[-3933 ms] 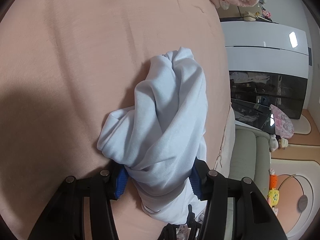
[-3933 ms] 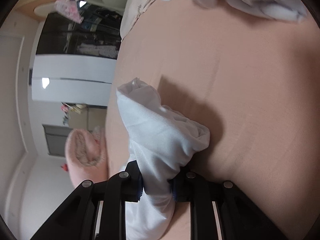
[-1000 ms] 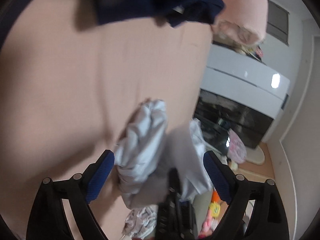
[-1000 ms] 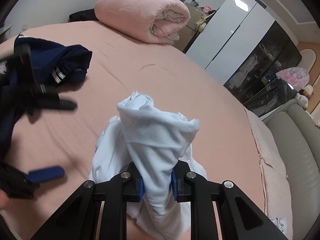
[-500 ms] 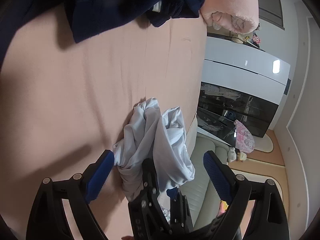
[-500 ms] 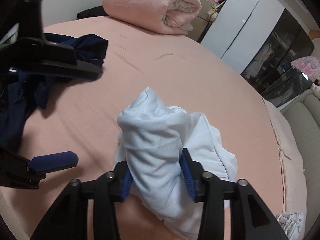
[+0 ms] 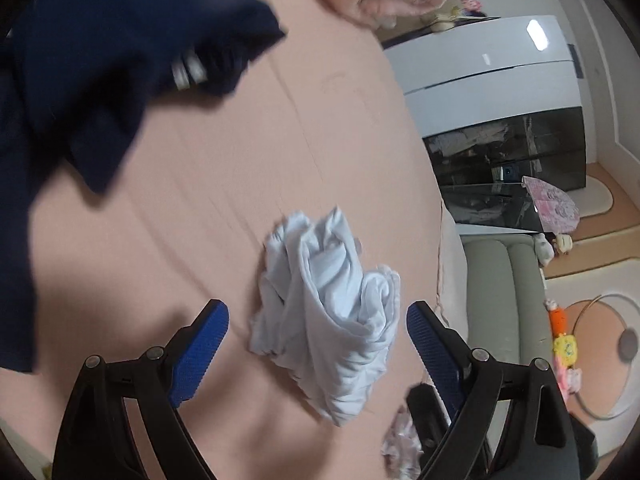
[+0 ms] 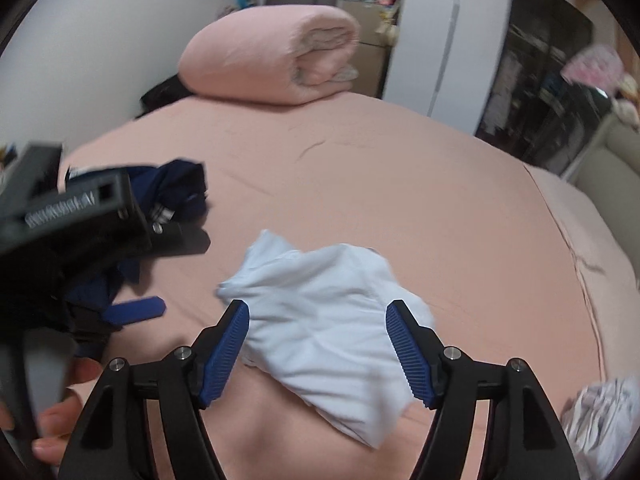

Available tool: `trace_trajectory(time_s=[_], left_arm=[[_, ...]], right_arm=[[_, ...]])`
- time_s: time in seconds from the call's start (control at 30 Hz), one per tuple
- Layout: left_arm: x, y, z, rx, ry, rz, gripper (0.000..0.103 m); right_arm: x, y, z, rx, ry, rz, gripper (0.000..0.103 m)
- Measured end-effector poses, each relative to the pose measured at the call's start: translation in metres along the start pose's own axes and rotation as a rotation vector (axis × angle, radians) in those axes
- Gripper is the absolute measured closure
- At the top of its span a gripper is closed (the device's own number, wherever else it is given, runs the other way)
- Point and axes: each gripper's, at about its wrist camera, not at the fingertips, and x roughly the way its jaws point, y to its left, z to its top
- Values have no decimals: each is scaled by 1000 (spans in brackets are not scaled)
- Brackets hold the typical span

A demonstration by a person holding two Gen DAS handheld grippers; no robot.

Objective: Fold clothes
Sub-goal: 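Open both tools and release the folded white shirt onto the bed, then close both tools on the sides of the white shirt bundle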

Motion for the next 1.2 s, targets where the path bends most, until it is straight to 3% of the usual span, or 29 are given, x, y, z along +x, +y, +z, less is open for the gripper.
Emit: trace_trajectory(time_s=[0.13,0.27,0.47,0.6,0.73,0.9,1.0,1.07,1.2], left_arm=[[18,-2,-6,-32,33,-36,12],[30,-26,-14,76,61,45,12],[50,-46,-23,184,87,179,12],[56,-46,-23,171,86,187,12],[57,-41,-23,134,69,181,12],[58,-33,-22,121,69,226,12],[64,-25,-21,125,80,290,12],[68,-16,-20,87,94,267,12],[71,1,-18,7,106,213,12]], right_arm=[[-5,-32,-5,100,21,-12,31],[-2,-73,-18,292,54,21,26],[22,-148,-73,877,99,306,26],[34,-168,-102,1105,98,414,26],[48,-162,-102,1134,128,375,26],[74,-139,-110,1130,201,518,26],[88,-135,-121,1170,223,511,25],[94,-136,-129,1227,218,532,25],[113,-129,-136,1329,173,667,25]])
